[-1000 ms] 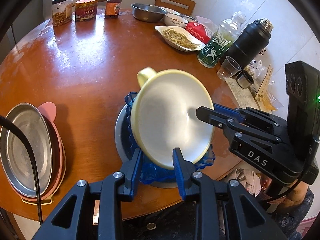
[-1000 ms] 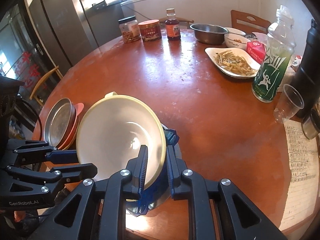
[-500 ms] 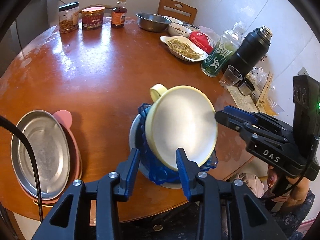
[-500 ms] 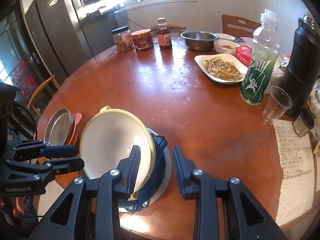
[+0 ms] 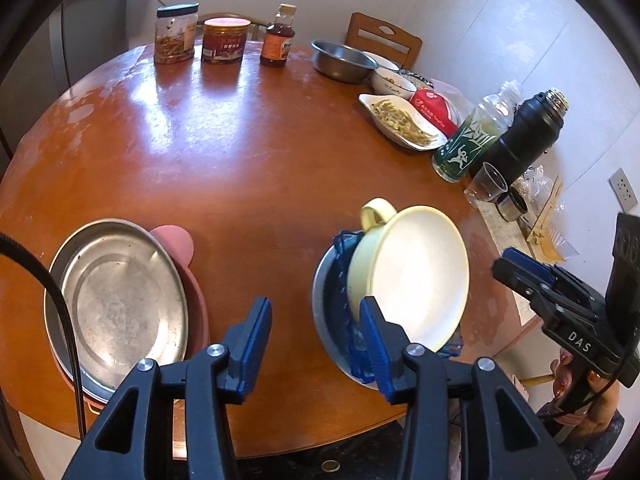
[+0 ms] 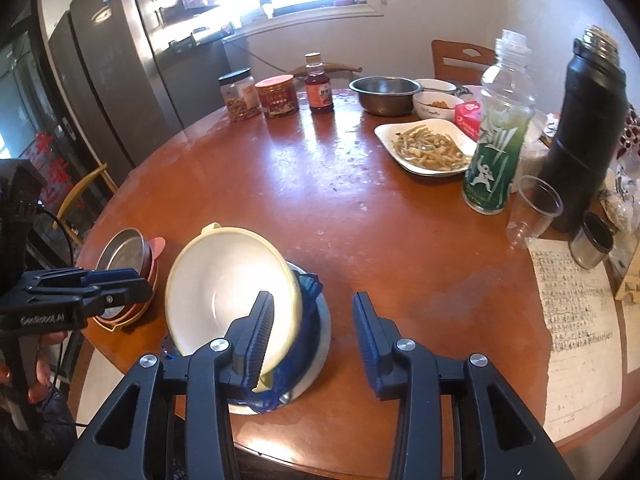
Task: Organize plates and bowls
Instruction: 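Open the right tool to release the cream bowl while the left tool grasps the steel bowl rim, then lift the steel bowl stack with the left tool and carry it over the silver tray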
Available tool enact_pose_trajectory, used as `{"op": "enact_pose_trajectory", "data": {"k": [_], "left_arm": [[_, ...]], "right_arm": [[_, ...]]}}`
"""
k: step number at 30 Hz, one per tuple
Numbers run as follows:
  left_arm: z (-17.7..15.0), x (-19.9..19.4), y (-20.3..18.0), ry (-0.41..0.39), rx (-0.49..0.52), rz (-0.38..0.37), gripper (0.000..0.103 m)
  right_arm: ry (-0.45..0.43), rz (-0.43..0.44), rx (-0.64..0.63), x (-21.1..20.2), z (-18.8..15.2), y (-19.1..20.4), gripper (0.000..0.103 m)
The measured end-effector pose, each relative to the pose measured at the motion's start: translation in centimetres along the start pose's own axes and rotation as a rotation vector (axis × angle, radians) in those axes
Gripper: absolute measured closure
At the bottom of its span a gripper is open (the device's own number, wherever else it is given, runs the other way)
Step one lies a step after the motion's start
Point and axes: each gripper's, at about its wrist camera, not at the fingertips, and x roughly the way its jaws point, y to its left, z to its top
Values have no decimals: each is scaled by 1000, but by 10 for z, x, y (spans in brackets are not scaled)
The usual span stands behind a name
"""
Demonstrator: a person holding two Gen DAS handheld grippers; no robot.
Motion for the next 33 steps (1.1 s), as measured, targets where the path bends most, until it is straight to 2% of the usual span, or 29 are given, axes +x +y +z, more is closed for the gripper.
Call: {"op": "enact_pose_trajectory", "data": {"k": [3, 9, 21, 28, 31, 33], "left_arm": [[0, 5, 6, 10, -13, -5, 58], [-2, 22, 13, 64, -27, -63, 58], [0, 44, 17, 98, -54, -120, 58], [1, 54, 25, 111, -95, -175, 58], [2, 56, 29, 111, -109, -198, 59], [3, 57, 32, 112, -125, -222, 62]], "right_arm": [[3, -8, 32, -2, -6, -9, 61], [32, -7, 86, 3, -21, -26, 61], [118, 76, 119, 37, -38, -27, 61], [146, 132, 148, 53, -39, -29, 73], [148, 140, 150, 54, -38, -30, 75], [147, 143, 147, 53, -38, -29, 77]]}}
